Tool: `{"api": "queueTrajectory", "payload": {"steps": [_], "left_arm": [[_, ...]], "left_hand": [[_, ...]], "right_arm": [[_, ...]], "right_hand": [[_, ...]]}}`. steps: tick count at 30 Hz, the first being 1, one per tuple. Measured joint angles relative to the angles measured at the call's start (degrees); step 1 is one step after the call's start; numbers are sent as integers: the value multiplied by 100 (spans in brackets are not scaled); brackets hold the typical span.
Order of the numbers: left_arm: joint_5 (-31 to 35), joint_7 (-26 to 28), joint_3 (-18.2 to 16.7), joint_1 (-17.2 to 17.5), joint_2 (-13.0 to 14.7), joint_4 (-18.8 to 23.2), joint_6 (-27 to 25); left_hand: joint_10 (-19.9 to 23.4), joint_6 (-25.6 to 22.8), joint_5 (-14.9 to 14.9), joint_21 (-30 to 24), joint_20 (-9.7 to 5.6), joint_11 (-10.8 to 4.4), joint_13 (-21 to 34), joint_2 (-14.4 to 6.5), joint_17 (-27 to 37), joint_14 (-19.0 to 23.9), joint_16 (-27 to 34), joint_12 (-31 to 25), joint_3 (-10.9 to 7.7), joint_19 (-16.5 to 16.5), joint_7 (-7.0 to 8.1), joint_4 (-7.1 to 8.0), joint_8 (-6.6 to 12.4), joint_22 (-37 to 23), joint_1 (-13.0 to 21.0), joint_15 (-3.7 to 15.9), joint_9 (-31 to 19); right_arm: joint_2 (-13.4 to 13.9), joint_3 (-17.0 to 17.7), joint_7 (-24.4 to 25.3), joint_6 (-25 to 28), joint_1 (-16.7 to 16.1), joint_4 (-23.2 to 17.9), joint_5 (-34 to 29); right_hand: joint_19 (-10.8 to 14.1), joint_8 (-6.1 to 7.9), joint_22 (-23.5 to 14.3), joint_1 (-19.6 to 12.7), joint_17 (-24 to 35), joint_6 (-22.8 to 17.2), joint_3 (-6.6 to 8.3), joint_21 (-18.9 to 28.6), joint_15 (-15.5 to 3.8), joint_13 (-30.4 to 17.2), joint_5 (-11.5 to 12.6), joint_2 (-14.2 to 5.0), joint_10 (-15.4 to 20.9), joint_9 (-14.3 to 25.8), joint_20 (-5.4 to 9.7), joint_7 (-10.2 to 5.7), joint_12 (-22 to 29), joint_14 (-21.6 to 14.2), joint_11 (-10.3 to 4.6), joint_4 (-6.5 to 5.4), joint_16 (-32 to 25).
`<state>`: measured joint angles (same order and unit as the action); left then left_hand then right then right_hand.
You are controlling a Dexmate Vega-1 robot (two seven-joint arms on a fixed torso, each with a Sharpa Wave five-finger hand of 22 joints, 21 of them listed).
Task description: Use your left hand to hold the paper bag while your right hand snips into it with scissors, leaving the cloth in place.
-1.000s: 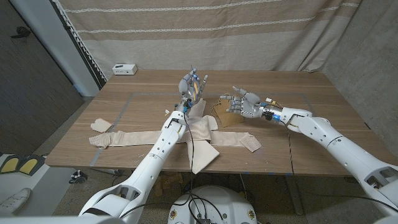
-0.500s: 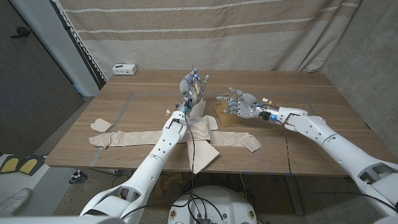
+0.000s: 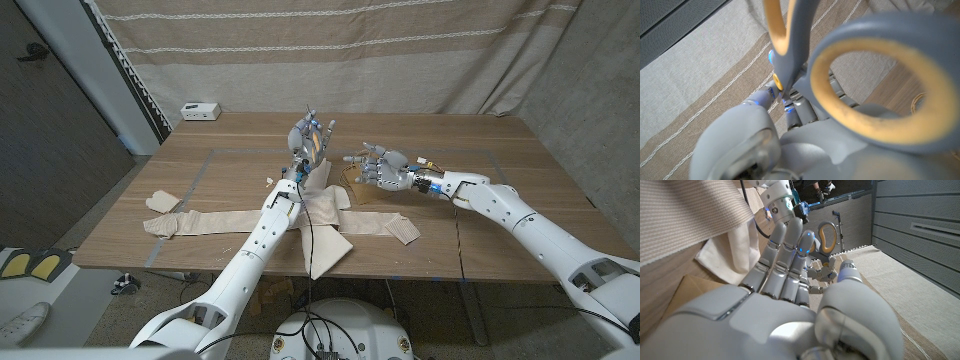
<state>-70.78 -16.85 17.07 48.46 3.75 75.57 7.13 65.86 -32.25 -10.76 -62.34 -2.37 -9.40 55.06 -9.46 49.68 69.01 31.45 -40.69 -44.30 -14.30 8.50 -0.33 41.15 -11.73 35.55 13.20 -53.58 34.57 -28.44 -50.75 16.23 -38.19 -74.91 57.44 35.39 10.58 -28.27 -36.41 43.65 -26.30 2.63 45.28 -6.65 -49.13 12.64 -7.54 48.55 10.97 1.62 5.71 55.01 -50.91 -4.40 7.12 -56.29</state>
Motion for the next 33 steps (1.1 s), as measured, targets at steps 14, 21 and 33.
{"api": "queueTrajectory", "payload": {"steps": [14, 21, 33], "left_arm": [[0, 0, 10, 25, 13, 47, 15], [-15, -3, 11, 35, 16, 59, 15], [-42, -32, 12, 35, 18, 59, 15]], "left_hand": [[0, 0, -6, 0, 32, 0, 0, -17, 9, 23, -84, 0, 0, 31, 0, 0, 0, -1, -19, -23, 0], [0, 0, -6, 0, 32, 0, 0, -31, 36, 71, -117, 0, 1, 31, 0, 0, -1, -1, -33, -10, -1], [0, 0, -6, 0, 0, 0, 0, -29, 62, 71, -159, 0, 1, 63, 0, 1, -1, -1, -34, -10, -16]], "right_arm": [[19, -43, 187, 113, 8, -140, -68], [35, -86, 258, 155, 6, -218, -90], [107, -173, 291, 161, 59, -295, -220]], "right_hand": [[-19, 25, -13, -18, 152, -153, -51, 231, 20, -1200, 0, 38, -39, 11, 84, -194, 856, 79, -113, -51, -372], [-222, -2, 11, 13, 117, -96, -104, 241, 51, -1196, 0, 69, -335, 10, -9, -208, 814, 303, -66, -59, -405], [-1075, -2, 247, 516, -652, 73, -304, 64, 335, -861, 0, 127, -1830, 10, -191, -687, 370, 1587, 266, -257, 605]]}}
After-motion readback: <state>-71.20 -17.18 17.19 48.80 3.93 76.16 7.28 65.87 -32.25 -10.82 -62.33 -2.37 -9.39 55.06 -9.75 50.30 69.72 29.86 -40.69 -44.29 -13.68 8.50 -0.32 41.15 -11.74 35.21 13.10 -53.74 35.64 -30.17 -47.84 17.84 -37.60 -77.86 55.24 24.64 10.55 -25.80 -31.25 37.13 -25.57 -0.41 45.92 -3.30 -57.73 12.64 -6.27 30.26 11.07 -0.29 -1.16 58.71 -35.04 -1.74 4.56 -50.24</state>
